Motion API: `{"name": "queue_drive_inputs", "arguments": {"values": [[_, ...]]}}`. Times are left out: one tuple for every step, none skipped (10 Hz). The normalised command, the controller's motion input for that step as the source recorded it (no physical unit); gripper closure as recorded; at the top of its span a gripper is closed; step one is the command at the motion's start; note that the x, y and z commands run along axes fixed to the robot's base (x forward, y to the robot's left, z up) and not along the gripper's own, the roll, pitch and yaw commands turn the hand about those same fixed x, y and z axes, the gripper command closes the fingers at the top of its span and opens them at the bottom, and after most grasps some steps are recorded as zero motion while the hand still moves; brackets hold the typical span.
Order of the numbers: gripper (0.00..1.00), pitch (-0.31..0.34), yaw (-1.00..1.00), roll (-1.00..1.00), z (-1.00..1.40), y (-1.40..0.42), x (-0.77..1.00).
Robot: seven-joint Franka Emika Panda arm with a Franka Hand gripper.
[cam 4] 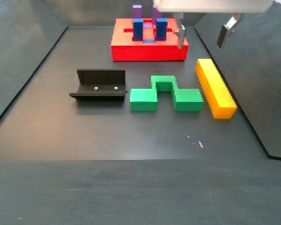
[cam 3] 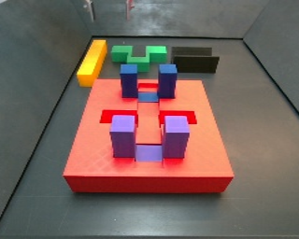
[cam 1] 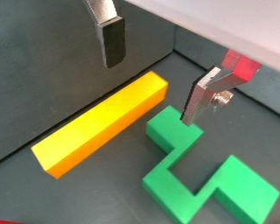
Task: Pick up the yellow object. Move up. Move to above the board. Insert the yellow object.
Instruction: Pick up the yellow object.
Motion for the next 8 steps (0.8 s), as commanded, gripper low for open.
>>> {"name": "queue_drive_inputs", "arguments": {"values": [[0.00,-0.067,-0.05,0.10,-0.43,-0.15,0.00],[0.00,-0.079,-0.10,0.13,-0.37,-0.06,-0.11],[0.00,-0.084,-0.10,0.14,-0.43,0.00,-0.18],[0.00,-0.040,-0.18,0.23,-0.46,0.10,-0.27],[0.00,-0.034,-0.17,0.16,-0.39,0.14,-0.40],[0.00,-0.067,-0.15,0.01,-0.29,0.11,-0.29],[0.00,-0.077,-0.13,0.01,-0.25,0.07,-0.08],[0.00,-0.060,-0.09,0.00,-0.17,0.02,-0.05]]}}
